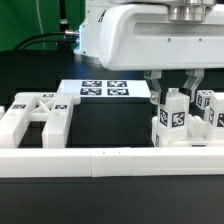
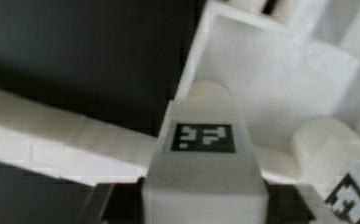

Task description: Assemble chair

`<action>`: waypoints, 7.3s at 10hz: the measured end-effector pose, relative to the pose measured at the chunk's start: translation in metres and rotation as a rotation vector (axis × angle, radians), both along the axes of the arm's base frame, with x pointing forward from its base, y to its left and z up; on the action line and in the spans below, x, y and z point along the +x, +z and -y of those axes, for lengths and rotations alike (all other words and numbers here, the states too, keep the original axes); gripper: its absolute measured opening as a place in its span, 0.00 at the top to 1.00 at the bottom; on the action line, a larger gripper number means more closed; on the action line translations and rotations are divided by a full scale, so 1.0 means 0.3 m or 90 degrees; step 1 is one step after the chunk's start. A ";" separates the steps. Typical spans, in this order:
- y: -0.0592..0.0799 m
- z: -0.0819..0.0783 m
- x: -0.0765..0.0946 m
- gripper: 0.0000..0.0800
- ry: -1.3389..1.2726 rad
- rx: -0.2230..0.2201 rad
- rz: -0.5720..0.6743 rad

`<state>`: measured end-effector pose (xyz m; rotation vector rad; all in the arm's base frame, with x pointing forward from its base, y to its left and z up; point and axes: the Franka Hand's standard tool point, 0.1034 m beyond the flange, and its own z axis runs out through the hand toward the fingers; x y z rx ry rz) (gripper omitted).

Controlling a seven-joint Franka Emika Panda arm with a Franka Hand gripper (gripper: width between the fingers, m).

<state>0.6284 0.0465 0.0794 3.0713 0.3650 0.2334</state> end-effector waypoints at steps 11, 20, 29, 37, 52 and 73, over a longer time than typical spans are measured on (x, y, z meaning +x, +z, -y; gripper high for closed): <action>-0.001 -0.036 0.004 0.64 -0.805 0.125 0.008; -0.009 -0.018 -0.002 0.19 -0.451 0.074 0.007; -0.014 0.006 0.004 0.19 0.028 -0.012 -0.001; -0.014 0.009 0.004 0.64 -0.039 0.001 0.001; 0.025 0.031 -0.043 0.24 -0.477 0.068 -0.016; -0.247 0.047 -0.168 0.19 -0.407 0.028 0.006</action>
Offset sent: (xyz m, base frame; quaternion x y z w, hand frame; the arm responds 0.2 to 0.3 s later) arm 0.0037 -0.0020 0.0074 -0.0384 -0.0199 0.2139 0.9759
